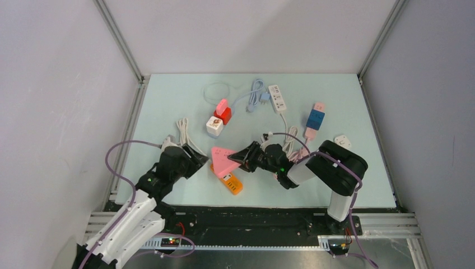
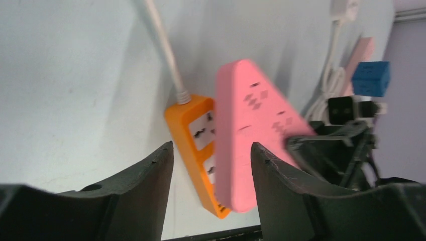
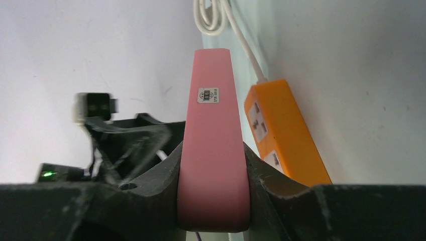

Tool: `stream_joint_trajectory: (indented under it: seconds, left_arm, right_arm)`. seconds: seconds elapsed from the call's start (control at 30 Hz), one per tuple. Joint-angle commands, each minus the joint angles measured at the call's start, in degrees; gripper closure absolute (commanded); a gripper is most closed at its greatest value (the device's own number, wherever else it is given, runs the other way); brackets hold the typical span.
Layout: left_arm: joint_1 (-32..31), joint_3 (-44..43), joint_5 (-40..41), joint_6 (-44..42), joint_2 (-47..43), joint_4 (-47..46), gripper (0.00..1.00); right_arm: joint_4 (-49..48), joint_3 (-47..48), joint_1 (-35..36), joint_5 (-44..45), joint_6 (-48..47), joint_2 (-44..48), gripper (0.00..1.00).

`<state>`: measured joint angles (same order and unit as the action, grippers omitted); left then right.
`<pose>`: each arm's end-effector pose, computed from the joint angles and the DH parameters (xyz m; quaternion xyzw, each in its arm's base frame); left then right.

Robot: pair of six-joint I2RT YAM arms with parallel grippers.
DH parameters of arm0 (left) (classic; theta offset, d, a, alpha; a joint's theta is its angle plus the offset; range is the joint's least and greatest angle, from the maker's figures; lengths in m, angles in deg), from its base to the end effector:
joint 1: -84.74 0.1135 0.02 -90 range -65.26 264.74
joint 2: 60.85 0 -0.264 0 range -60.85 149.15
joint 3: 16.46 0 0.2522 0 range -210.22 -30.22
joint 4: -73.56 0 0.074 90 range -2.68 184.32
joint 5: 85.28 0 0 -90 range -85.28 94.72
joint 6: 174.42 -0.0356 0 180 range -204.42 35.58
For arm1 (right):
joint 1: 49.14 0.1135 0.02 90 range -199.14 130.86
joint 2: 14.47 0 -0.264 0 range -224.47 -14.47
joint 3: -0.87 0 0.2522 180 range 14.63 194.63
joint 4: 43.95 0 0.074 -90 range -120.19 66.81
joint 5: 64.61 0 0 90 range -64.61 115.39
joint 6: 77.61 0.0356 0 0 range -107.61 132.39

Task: Insert the plug
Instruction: Insert the plug into the socket.

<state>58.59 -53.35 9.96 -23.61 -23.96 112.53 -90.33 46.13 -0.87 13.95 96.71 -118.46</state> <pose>0.1326 -0.0615 0.2031 -0.2873 0.8547 -0.2662 0.3406 0.2085 0.2443 0.1308 0.1804 0.7565 0.6024 0.1797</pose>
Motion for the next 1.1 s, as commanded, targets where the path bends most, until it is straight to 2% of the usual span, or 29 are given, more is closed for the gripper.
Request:
stream_joint_trajectory:
  seconds: [0.0, 0.07, 0.27, 0.43, 0.5, 0.7, 0.87, 1.07]
  left_arm:
    - [-0.3, -5.6, 0.9, -6.3, -1.9, 2.1, 0.38]
    - [-0.3, -5.0, 1.8, -5.9, -3.6, 1.9, 0.37]
    - [-0.3, -1.6, 1.7, -7.7, -7.6, 0.3, 0.32]
    - [-0.3, -0.8, -2.6, -11.8, -1.1, -6.4, 0.27]
    - [-0.4, -0.5, -6.1, -11.7, 3.4, -11.0, 0.25]
    - [-0.4, 0.5, -10.5, -9.8, 12.5, -23.7, 0.22]
    - [-0.9, -0.2, -9.6, -8.9, 15.1, -27.8, 0.23]
    - [-1.0, -1.8, -10.2, -11.1, 18.1, -28.5, 0.23]
  right_arm:
    - [5.4, -0.7, 3.2, 7.7, -0.9, 4.5, 1.00]
    - [6.3, -1.9, 4.5, 10.7, -1.8, 5.3, 1.00]
    - [-5.1, -5.5, 4.6, 14.6, -9.5, 5.0, 1.00]
    - [-22.3, -8.1, 4.4, 19.0, -8.4, -3.2, 1.00]
    - [-24.8, -8.8, 4.0, 20.0, -6.3, -5.4, 1.00]
    - [-25.5, -9.6, 3.5, 21.5, -6.5, -6.2, 1.00]
    - [-25.6, -12.3, 3.9, 21.2, -1.0, -9.2, 1.00]
    - [-25.7, -12.5, 5.6, 22.1, 3.1, -12.9, 1.00]
